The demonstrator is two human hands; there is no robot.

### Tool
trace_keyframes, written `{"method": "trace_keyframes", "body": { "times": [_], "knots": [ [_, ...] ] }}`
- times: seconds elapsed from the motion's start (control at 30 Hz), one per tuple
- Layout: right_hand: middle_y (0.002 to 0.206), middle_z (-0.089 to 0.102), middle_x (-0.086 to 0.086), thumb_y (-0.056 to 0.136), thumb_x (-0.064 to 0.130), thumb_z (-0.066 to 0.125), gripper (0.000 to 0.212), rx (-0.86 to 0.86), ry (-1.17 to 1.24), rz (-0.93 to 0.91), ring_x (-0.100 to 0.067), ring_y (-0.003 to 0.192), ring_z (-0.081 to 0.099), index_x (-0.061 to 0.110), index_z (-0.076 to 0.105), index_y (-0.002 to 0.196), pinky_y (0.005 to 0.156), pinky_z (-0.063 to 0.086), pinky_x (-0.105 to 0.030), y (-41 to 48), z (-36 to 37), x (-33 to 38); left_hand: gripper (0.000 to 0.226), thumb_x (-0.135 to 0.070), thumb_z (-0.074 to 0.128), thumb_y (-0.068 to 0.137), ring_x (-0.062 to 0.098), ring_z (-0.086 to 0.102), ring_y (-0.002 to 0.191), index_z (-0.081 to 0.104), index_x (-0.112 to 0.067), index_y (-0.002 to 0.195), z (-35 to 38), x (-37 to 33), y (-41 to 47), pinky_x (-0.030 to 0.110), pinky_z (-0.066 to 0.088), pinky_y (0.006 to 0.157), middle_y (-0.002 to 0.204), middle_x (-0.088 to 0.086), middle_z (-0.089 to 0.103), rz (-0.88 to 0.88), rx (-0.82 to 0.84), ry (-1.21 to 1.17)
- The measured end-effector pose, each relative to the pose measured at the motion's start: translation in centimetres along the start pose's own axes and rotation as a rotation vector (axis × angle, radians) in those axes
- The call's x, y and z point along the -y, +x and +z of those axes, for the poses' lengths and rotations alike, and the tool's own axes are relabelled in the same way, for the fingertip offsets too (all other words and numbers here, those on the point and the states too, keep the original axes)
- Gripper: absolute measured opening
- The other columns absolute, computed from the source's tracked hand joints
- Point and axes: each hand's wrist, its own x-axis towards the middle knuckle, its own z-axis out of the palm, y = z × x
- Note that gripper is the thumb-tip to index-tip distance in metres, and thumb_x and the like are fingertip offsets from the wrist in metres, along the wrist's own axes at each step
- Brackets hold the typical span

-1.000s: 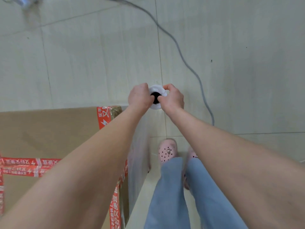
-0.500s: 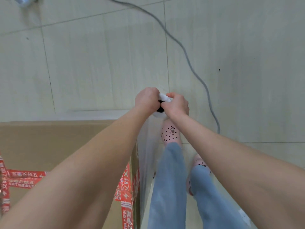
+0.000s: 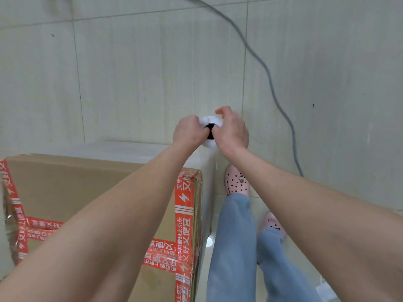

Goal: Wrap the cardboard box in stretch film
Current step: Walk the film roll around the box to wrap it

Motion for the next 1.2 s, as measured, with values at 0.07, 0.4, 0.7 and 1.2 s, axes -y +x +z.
{"method": "trace_keyframes", "body": {
  "times": [0.07, 0.4, 0.7, 1.2],
  "knots": [
    [0.125, 0.051, -0.001, 0.086, 0.020, 0.057, 0.041, -0.013, 0.050, 0.100, -0.024, 0.106, 0.056, 0.024, 0.047, 0.125, 0.074, 0.035, -0.027, 0.1, 0.1, -0.1, 0.019, -0.025, 0.053, 0.081, 0.031, 0.067, 0.069, 0.055, -0.007, 0.082, 0.1, 0.2, 0.0, 0.040, 0.058, 0.067, 0.084, 0.015, 0.068, -0.057, 0.011, -0.129],
    [0.105, 0.062, 0.000, 0.078, 0.014, 0.058, 0.027, 0.084, -0.034, 0.034, -0.023, 0.095, 0.059, 0.026, 0.057, 0.103, 0.076, 0.045, -0.030, 2.7, -0.6, 2.0, 0.027, -0.008, 0.049, 0.079, 0.029, 0.062, 0.085, 0.066, -0.011, 0.100, -2.3, -1.8, 2.4, 0.032, 0.043, 0.061, 0.091, 0.008, 0.065, 0.271, -0.075, 0.266],
    [0.124, 0.054, -0.001, 0.084, 0.029, 0.062, 0.046, 0.072, 0.074, 0.087, -0.021, 0.099, 0.055, 0.021, 0.049, 0.128, 0.076, 0.035, -0.024, 3.8, -0.1, 4.7, 0.004, -0.012, 0.057, 0.077, 0.027, 0.051, 0.071, 0.055, -0.009, 0.076, -4.3, 0.0, 4.5, 0.029, 0.035, 0.057, 0.073, 0.007, 0.055, 0.017, -0.127, -0.021],
    [0.122, 0.064, 0.001, 0.082, 0.016, 0.058, 0.047, 0.253, -0.078, -0.084, -0.021, 0.112, 0.058, 0.027, 0.057, 0.127, 0.089, 0.043, -0.027, 6.1, 1.7, 10.1, 0.017, -0.021, 0.065, 0.073, 0.029, 0.069, 0.065, 0.054, -0.009, 0.068, -6.3, 3.7, 4.9, 0.042, 0.059, 0.065, 0.066, 0.005, 0.059, -0.362, -0.127, -0.497]
  ]
}}
